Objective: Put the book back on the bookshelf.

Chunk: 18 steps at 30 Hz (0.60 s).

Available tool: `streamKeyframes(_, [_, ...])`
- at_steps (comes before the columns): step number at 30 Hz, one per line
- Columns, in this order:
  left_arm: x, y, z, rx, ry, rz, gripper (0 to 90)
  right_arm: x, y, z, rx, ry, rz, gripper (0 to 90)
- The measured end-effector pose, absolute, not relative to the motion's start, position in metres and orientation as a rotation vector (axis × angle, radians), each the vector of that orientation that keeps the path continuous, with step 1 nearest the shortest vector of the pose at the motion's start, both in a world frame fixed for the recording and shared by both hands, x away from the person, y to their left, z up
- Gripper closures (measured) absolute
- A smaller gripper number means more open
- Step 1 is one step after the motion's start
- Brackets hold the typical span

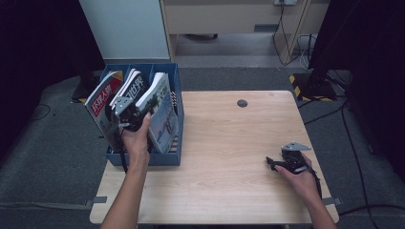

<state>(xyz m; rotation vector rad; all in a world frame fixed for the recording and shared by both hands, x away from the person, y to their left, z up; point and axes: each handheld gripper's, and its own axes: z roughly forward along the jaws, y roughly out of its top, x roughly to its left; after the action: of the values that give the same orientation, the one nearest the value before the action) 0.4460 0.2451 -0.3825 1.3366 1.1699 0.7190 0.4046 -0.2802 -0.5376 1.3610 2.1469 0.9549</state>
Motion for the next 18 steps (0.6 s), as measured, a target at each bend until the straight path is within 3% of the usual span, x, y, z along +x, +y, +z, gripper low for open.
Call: streamKeyframes(18, [0.446, 0.246, -0.373, 1.285, 1.123, 0.732, 72.9, 0.405, -0.280, -0.538, 1.361, 2.147, 0.955, 22.8])
